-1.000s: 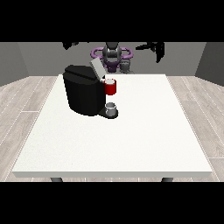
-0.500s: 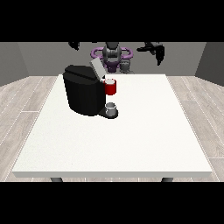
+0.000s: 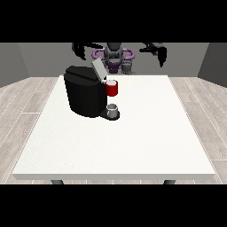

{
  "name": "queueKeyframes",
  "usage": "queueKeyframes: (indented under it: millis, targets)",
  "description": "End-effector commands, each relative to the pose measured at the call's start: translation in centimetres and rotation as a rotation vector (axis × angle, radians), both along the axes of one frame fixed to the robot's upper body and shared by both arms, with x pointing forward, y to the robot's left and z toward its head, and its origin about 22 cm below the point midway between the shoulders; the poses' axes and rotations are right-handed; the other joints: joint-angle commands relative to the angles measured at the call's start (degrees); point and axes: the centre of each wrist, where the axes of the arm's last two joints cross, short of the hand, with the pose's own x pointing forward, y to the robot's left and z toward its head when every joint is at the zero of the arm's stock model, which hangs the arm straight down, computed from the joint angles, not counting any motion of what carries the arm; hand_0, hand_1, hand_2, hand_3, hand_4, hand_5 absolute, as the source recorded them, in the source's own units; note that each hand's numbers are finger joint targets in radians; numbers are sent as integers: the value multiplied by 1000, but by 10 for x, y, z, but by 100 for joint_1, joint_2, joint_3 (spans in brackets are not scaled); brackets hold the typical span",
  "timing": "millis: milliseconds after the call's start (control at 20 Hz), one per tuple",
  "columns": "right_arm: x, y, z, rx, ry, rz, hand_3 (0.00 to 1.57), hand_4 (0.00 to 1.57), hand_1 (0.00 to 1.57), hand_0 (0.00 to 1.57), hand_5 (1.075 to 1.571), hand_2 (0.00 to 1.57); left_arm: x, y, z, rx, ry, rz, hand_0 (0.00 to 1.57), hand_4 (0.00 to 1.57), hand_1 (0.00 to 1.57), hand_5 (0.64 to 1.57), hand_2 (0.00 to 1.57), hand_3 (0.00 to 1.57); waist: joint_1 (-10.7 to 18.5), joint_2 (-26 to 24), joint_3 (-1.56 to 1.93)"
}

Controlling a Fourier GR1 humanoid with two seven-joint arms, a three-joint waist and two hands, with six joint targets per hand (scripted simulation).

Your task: Insert the coffee pod into the coffee machine and close the lid

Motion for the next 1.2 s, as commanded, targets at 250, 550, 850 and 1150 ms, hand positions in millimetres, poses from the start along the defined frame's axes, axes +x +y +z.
queueKeyframes:
  millis: [250, 550, 850, 1150]
  targets:
    - [24, 2, 1, 16, -32, 23, 0, 0, 0, 0, 1571, 0, -23, 8, 14, 21, -67, 43, 0, 0, 0, 1571, 0, 0, -120, 578, 1]
    - [27, 34, -16, -27, 5, 33, 0, 0, 0, 0, 1571, 0, -31, 14, 29, 29, -48, 45, 0, 0, 0, 1571, 0, 0, -57, 525, 0]
    - [48, 14, 15, -69, -27, 78, 0, 0, 0, 0, 1571, 0, -42, 23, 20, 15, -83, 72, 0, 0, 0, 1571, 0, 0, -157, 744, 0]
    - [63, 14, 26, -63, -77, 77, 0, 0, 0, 0, 1571, 0, -36, 26, 32, 40, -127, 64, 0, 0, 0, 1571, 0, 0, -75, 1125, 0]
